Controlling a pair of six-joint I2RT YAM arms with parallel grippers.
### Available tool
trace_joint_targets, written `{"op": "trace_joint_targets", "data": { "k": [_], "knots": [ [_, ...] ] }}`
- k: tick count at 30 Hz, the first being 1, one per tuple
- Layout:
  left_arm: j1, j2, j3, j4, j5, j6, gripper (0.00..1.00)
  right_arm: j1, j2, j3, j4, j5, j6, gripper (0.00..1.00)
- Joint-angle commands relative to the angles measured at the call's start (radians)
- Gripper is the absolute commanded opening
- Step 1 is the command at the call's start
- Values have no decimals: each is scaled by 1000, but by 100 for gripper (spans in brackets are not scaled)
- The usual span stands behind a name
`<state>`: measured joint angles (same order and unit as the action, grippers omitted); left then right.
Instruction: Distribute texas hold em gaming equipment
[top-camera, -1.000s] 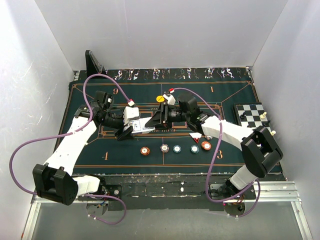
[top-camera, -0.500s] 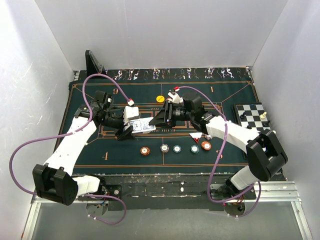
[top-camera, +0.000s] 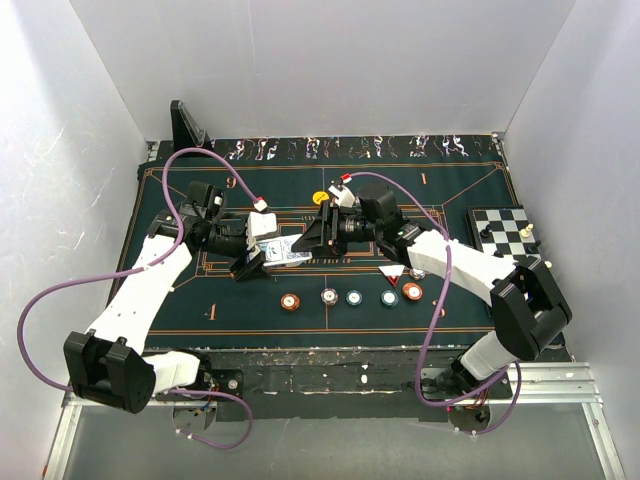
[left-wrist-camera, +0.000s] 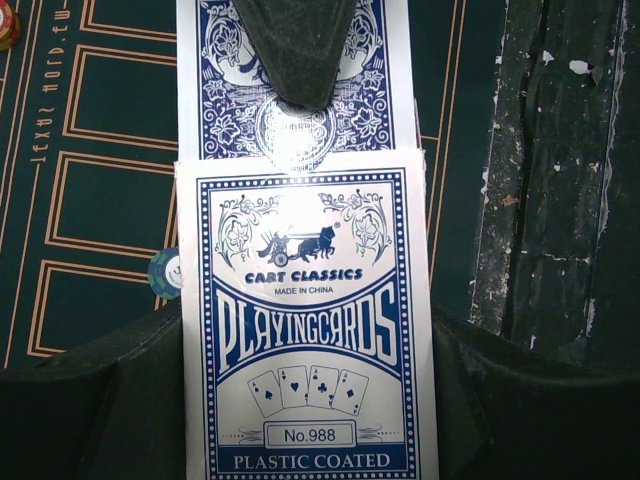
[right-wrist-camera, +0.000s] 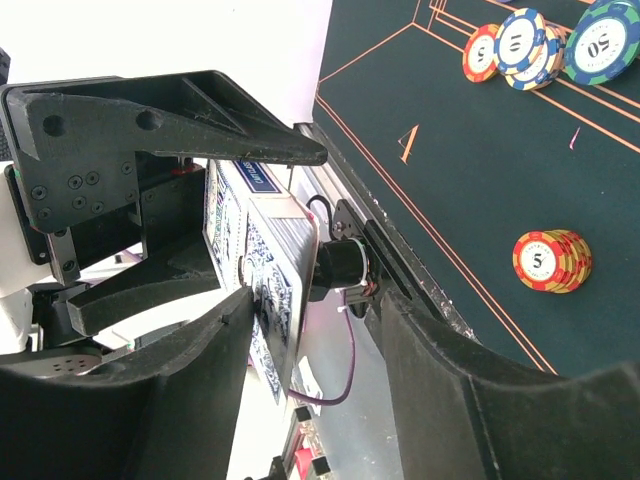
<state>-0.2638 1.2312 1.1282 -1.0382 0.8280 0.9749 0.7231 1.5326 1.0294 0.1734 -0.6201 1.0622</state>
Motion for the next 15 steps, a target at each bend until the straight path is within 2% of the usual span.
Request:
{"op": "trace_joint_targets", "data": {
  "k": [1, 6, 15],
  "knots": [
    [5, -39, 27, 18, 49, -4, 0, 7, -3, 29, 2, 11, -18, 57],
    [5, -38, 30, 15, 51, -5, 0, 1, -26, 1, -25, 37, -31, 47],
    [5, -38, 28, 24, 60, -19, 0, -27, -72, -22, -48, 48, -42, 41]
  ]
}}
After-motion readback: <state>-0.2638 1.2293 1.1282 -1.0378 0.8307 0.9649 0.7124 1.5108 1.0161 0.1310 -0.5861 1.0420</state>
